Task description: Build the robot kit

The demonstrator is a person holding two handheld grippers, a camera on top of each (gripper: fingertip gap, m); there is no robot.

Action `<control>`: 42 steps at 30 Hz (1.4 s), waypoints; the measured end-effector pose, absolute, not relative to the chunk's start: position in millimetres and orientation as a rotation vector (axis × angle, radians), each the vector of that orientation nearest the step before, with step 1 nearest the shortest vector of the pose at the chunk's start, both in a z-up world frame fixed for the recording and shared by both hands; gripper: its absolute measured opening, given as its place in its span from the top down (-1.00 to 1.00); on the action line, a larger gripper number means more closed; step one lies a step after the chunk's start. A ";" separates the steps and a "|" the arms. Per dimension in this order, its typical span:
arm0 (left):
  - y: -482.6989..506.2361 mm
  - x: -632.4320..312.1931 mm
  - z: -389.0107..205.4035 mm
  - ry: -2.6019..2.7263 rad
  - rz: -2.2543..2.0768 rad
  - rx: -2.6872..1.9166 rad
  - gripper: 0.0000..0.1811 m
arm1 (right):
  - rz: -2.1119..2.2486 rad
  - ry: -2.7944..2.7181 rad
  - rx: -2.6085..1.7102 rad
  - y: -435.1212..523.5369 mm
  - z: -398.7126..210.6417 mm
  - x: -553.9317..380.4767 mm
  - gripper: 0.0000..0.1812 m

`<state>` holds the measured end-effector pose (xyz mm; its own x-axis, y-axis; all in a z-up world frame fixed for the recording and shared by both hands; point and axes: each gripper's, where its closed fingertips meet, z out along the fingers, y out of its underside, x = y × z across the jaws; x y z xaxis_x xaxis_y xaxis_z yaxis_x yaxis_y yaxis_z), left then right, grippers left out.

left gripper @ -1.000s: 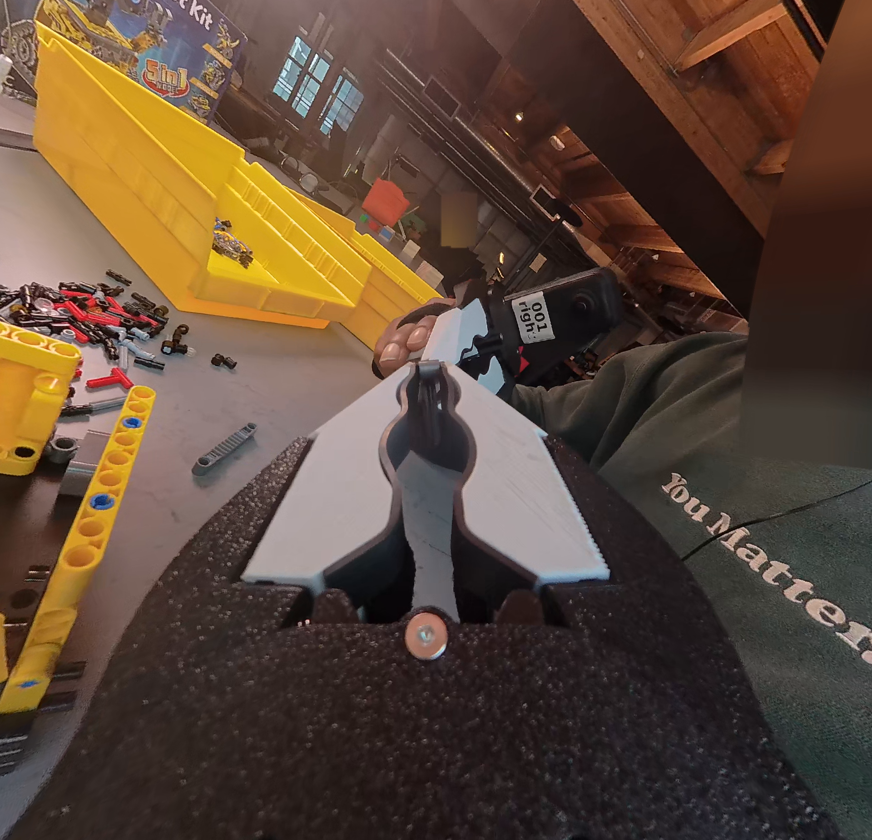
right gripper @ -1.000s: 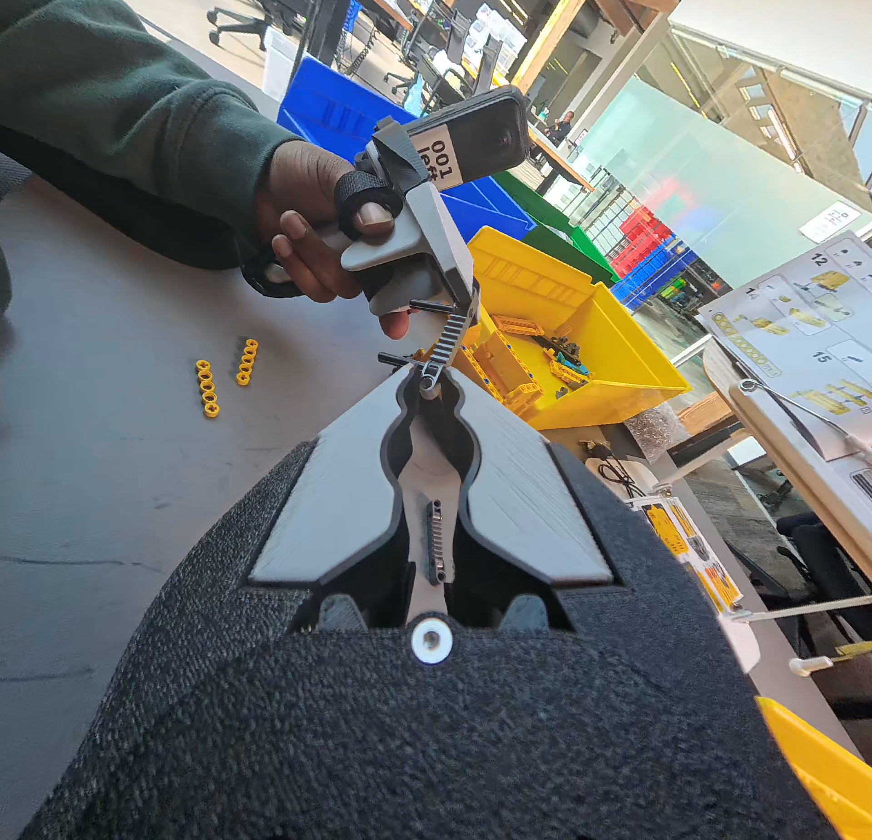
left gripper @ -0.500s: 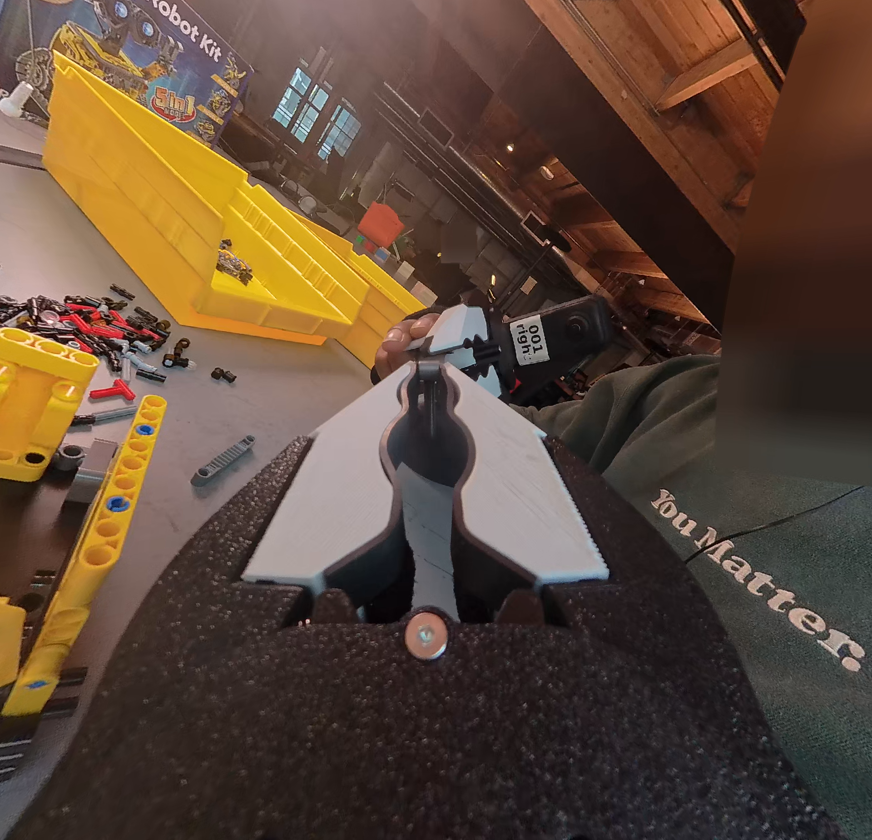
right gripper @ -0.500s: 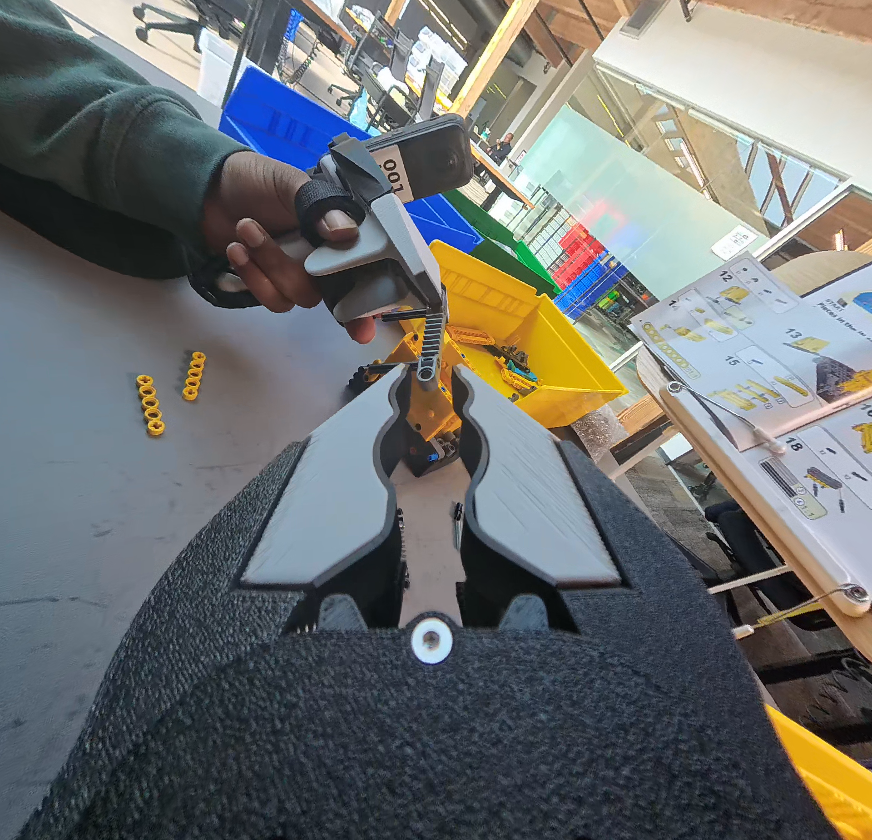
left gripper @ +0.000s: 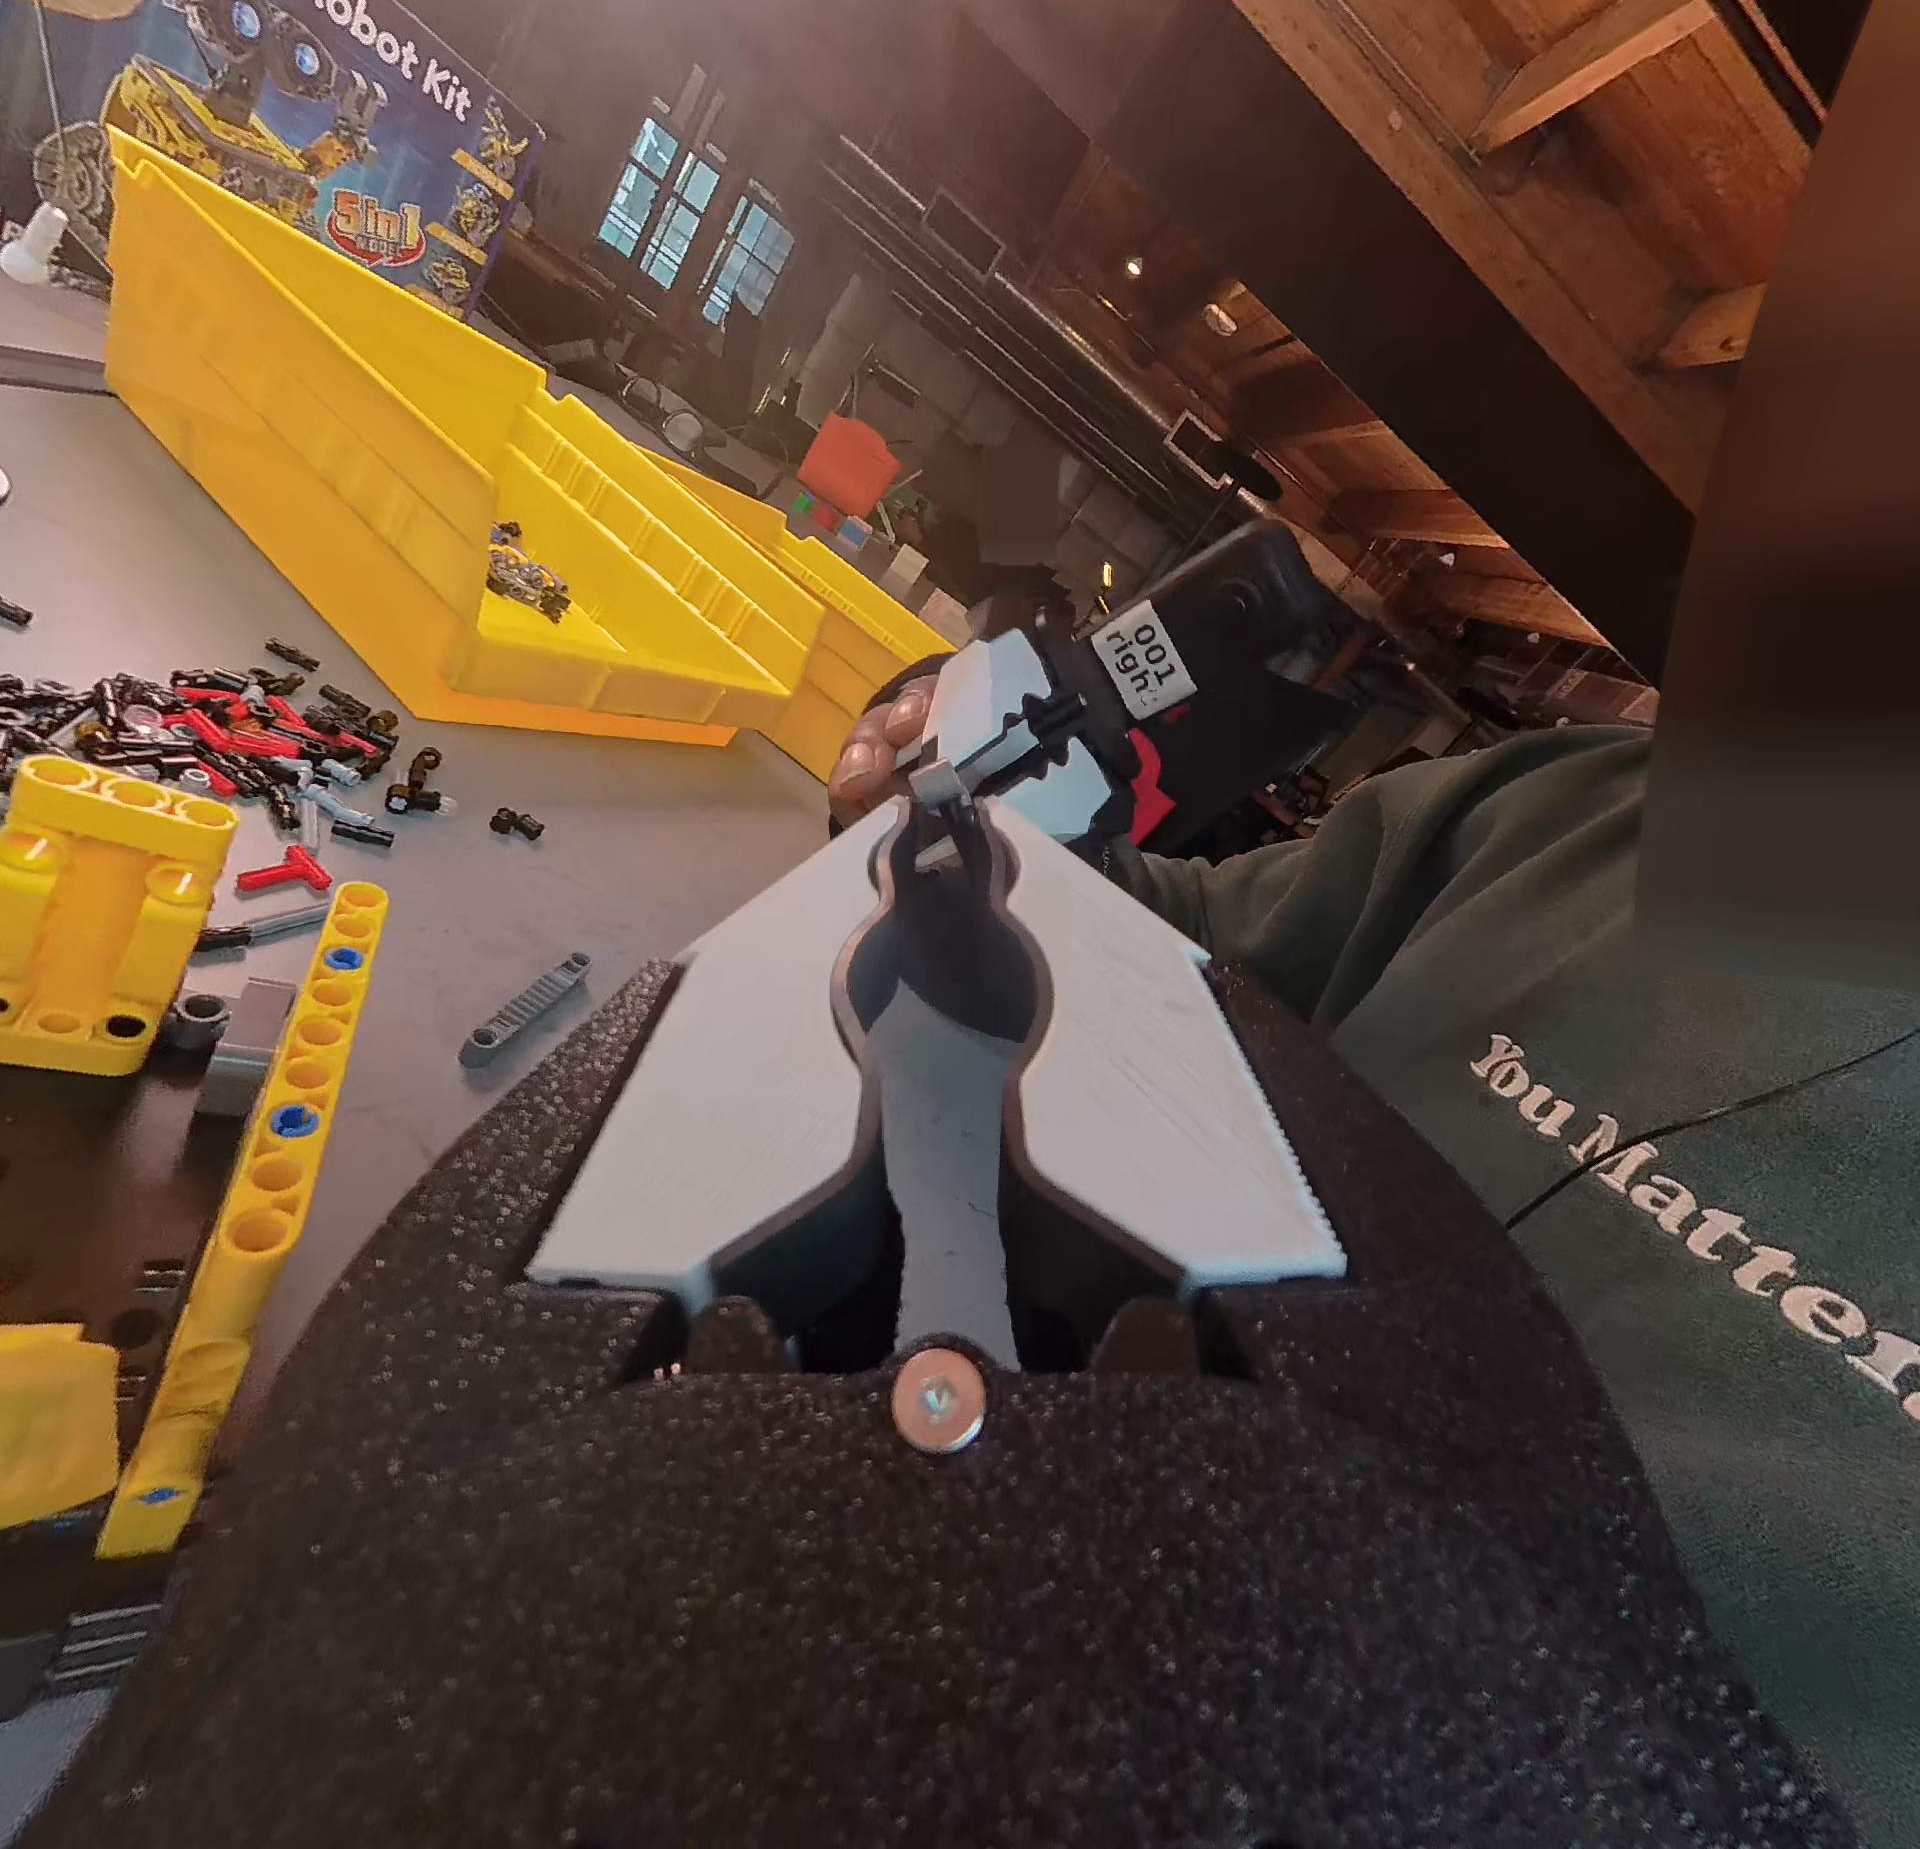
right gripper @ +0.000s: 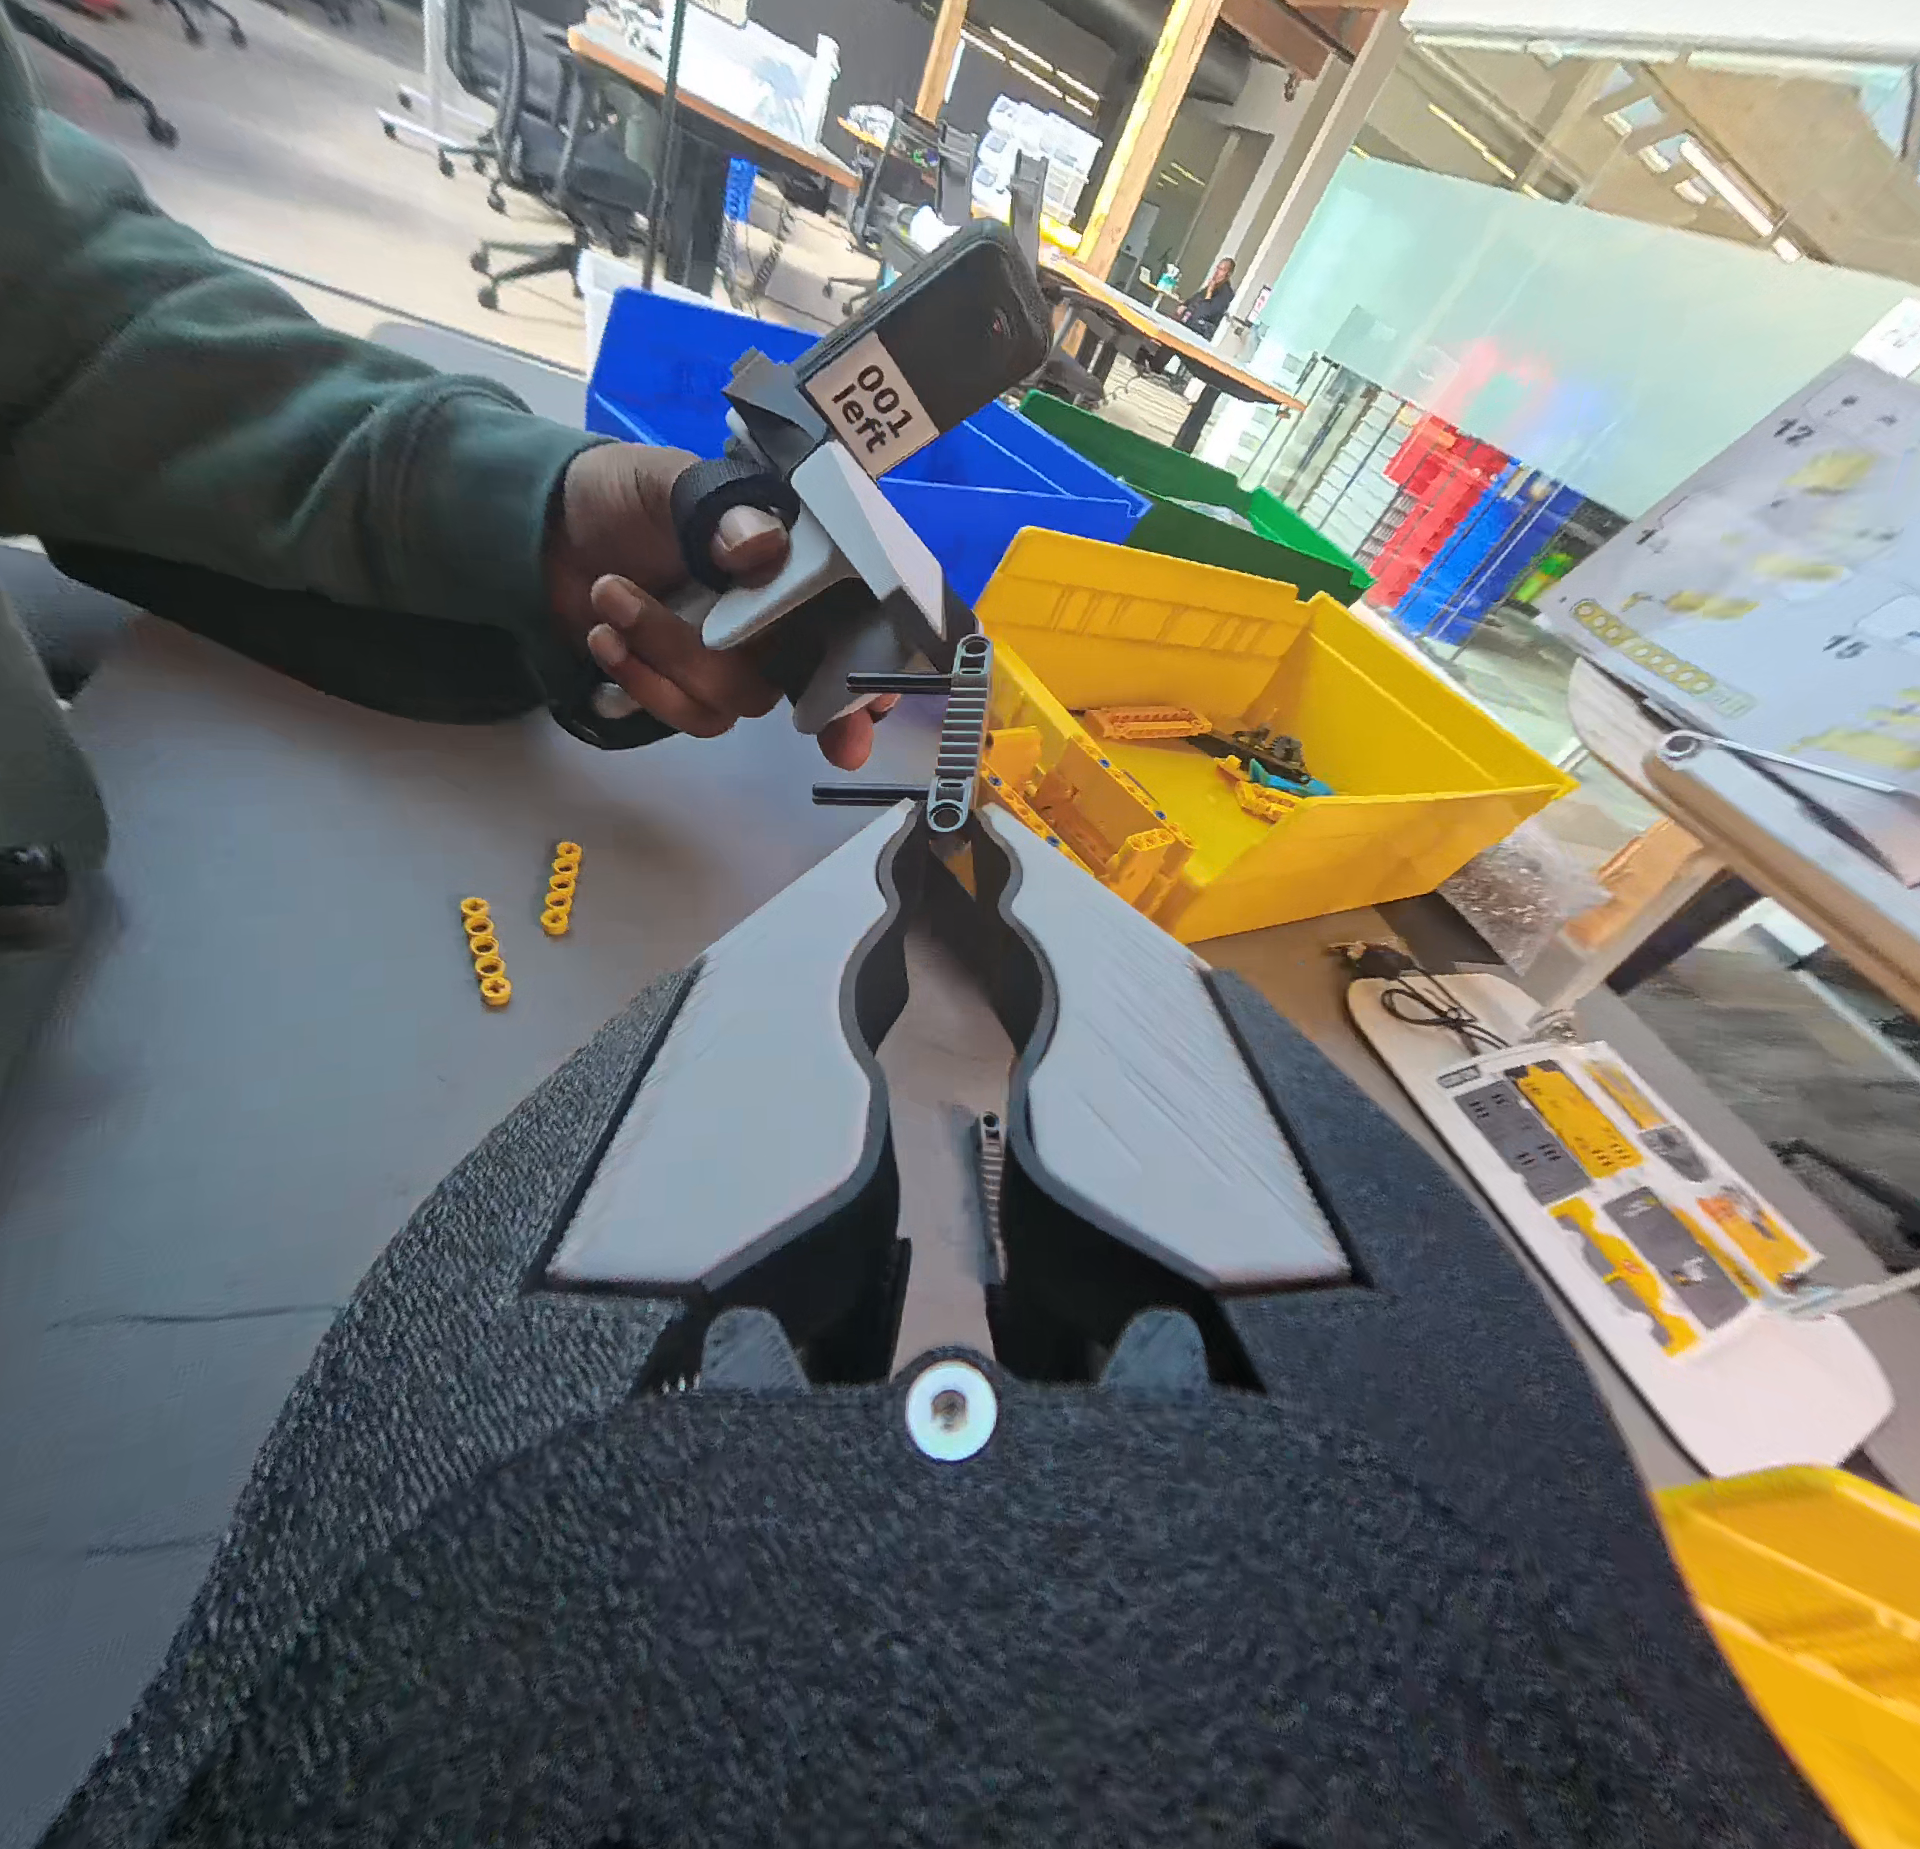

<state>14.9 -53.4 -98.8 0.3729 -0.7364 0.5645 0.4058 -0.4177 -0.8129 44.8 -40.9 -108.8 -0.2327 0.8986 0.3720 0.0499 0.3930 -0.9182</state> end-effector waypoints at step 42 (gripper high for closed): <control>-30.2 -9.3 -149.1 0.556 -0.553 -1.777 0.72 | 0.735 -1.951 -1.223 4.8 -217.4 50.9 0.82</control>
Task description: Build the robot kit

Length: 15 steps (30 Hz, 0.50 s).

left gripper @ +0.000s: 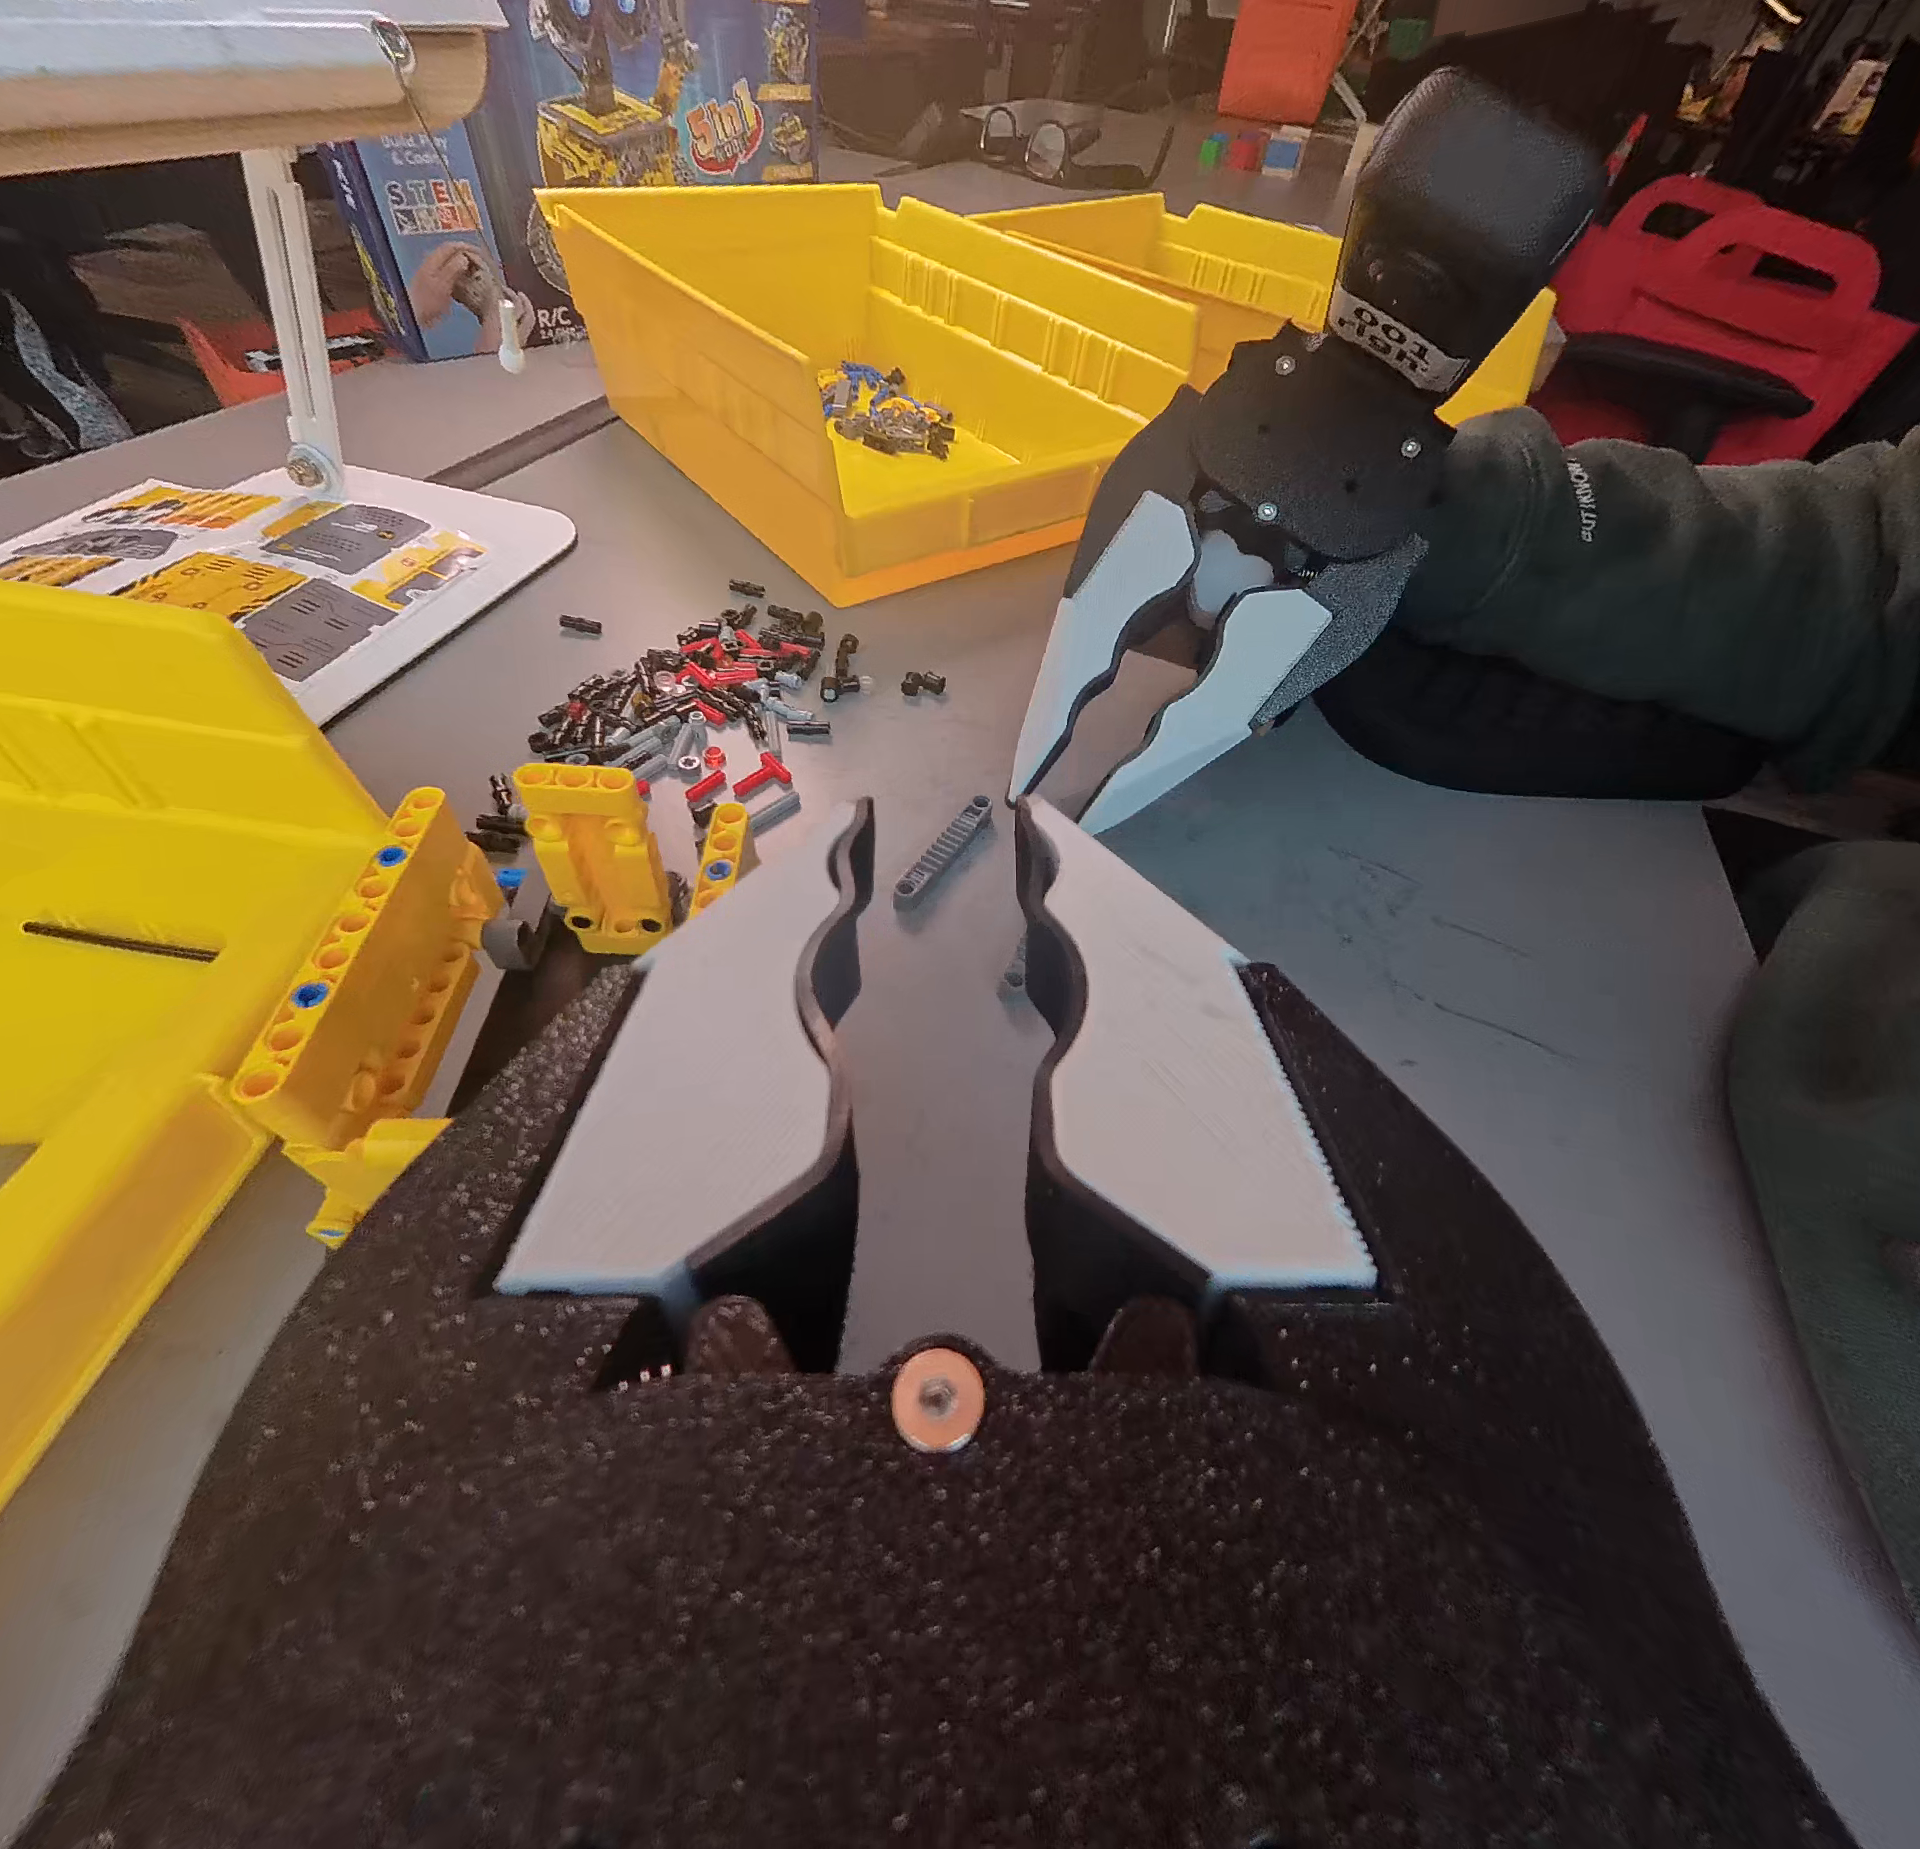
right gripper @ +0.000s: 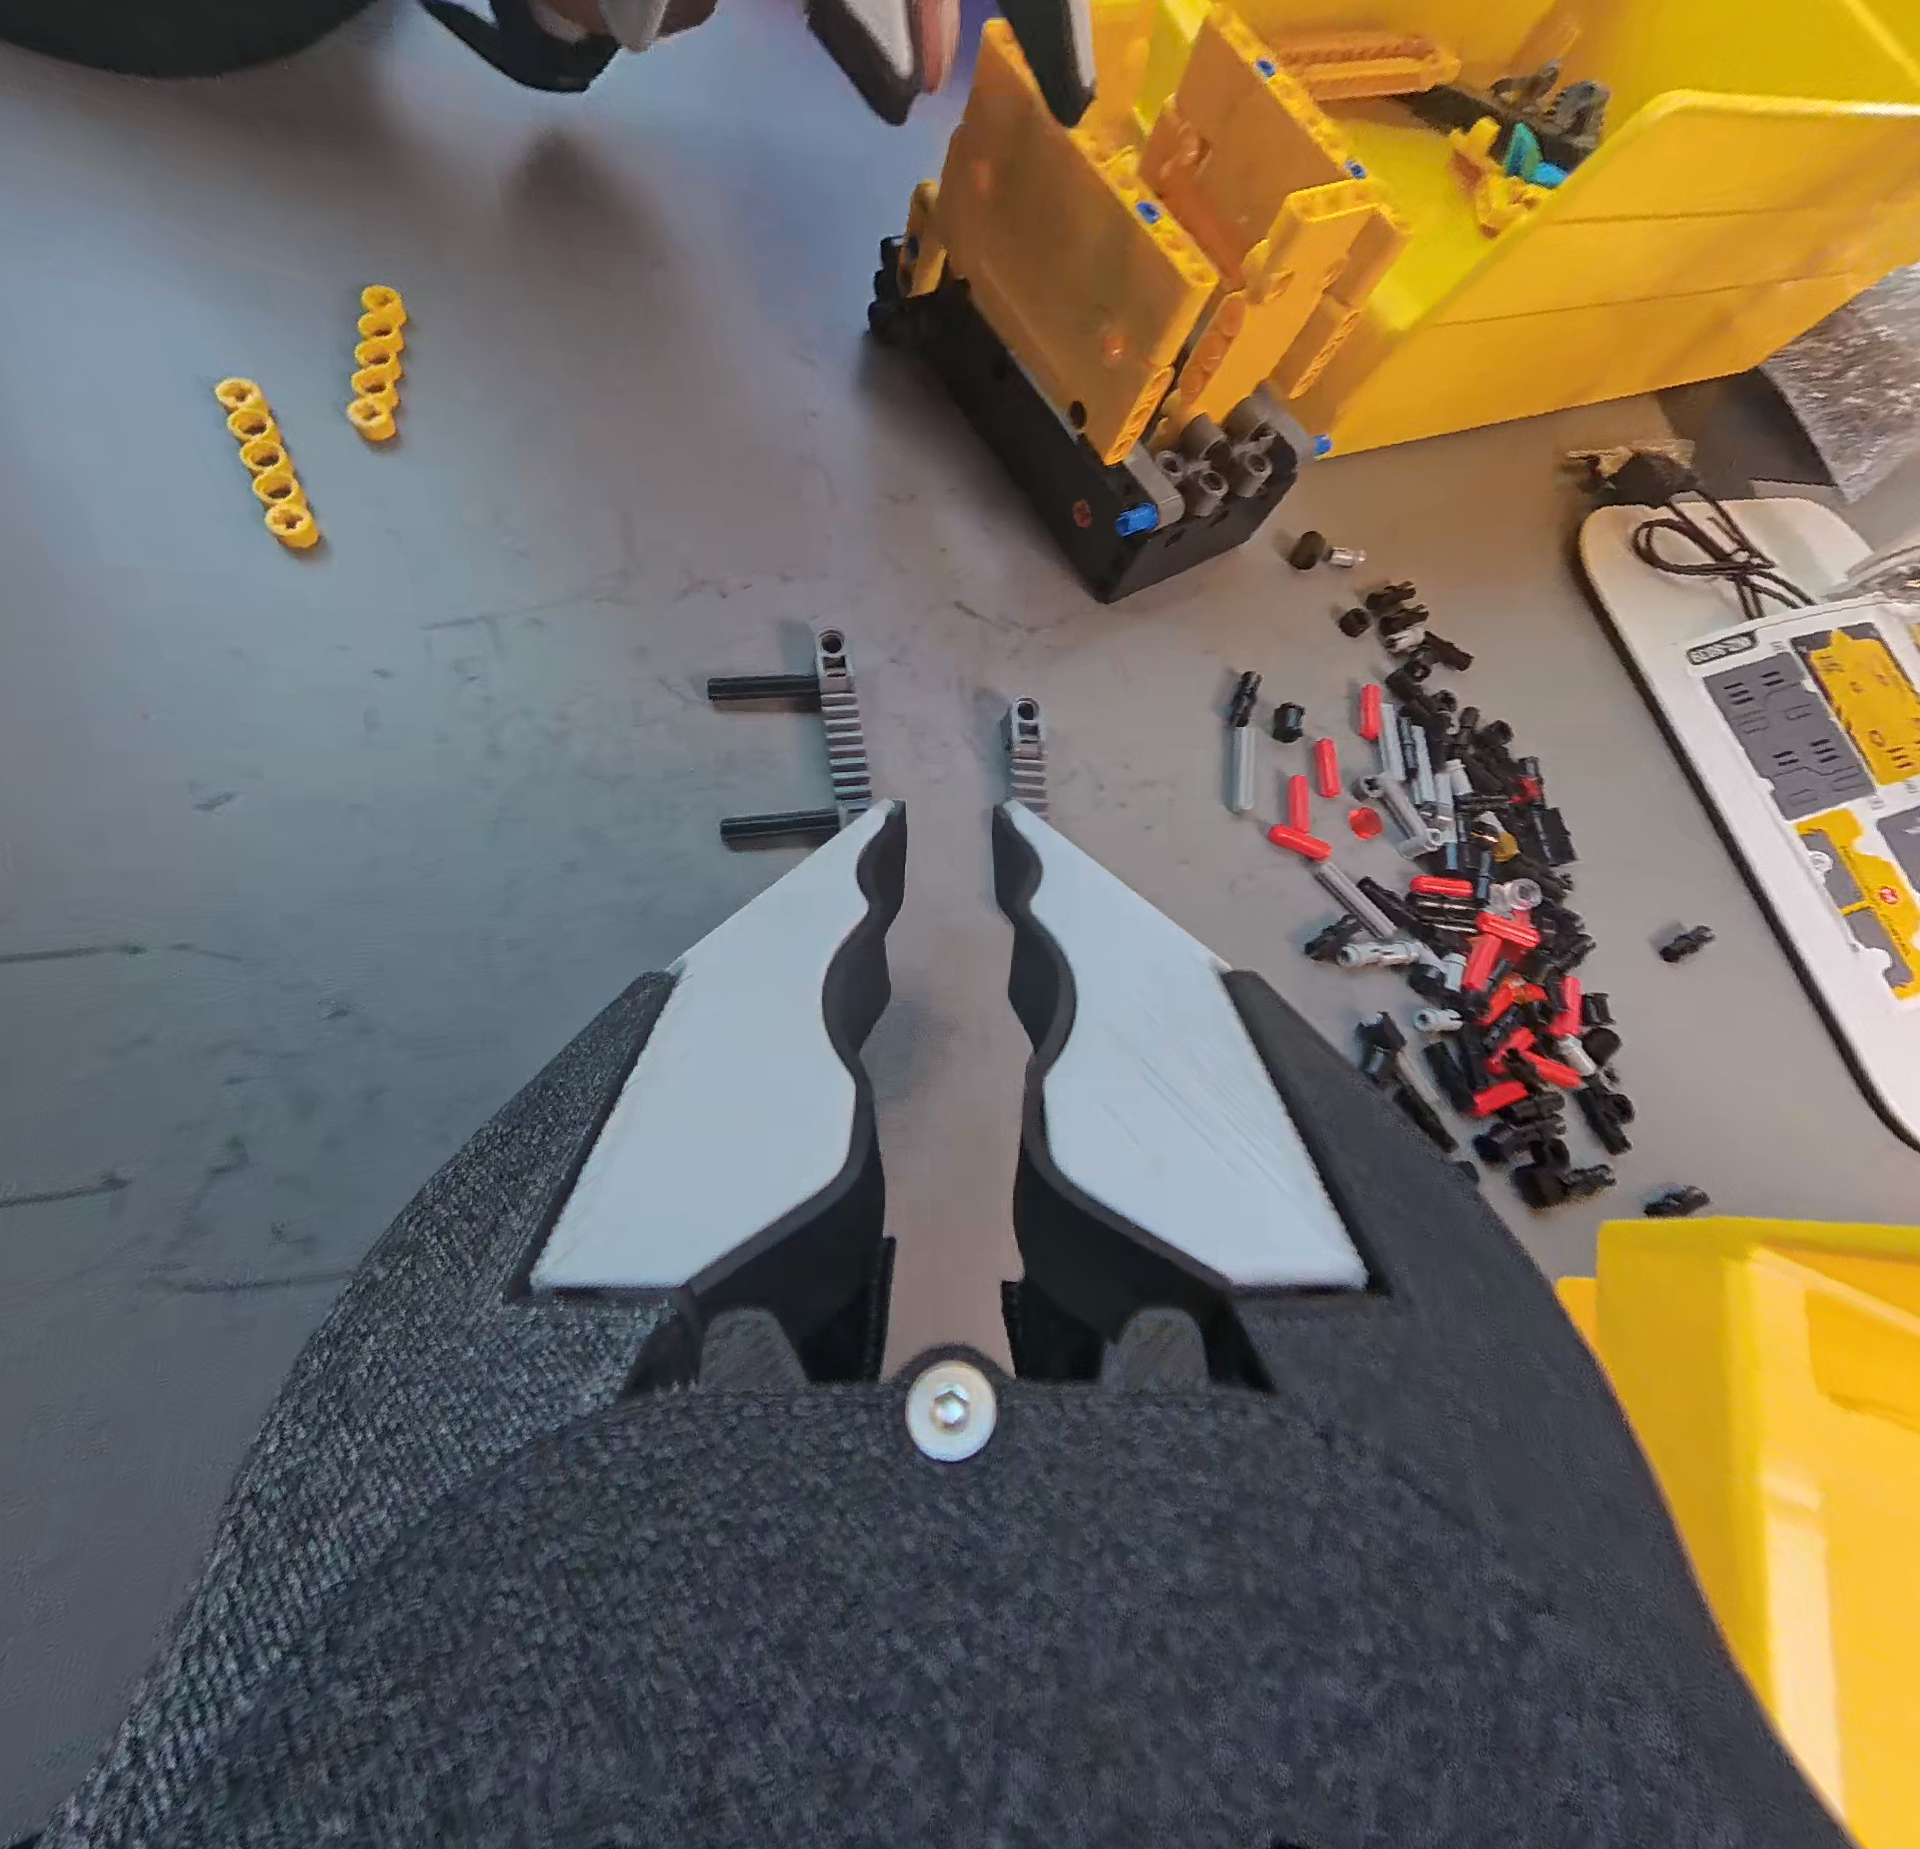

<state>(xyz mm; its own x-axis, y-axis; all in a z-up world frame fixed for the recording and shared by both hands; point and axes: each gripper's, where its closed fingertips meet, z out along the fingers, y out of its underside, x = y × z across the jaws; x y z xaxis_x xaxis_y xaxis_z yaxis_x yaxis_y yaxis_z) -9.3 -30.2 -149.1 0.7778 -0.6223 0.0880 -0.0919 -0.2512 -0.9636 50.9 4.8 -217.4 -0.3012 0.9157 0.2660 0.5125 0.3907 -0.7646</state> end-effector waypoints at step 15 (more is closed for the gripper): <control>-29.3 -14.9 -148.0 0.490 -0.592 -1.806 0.65 | 0.610 -1.791 -1.367 46.0 -221.8 47.9 0.80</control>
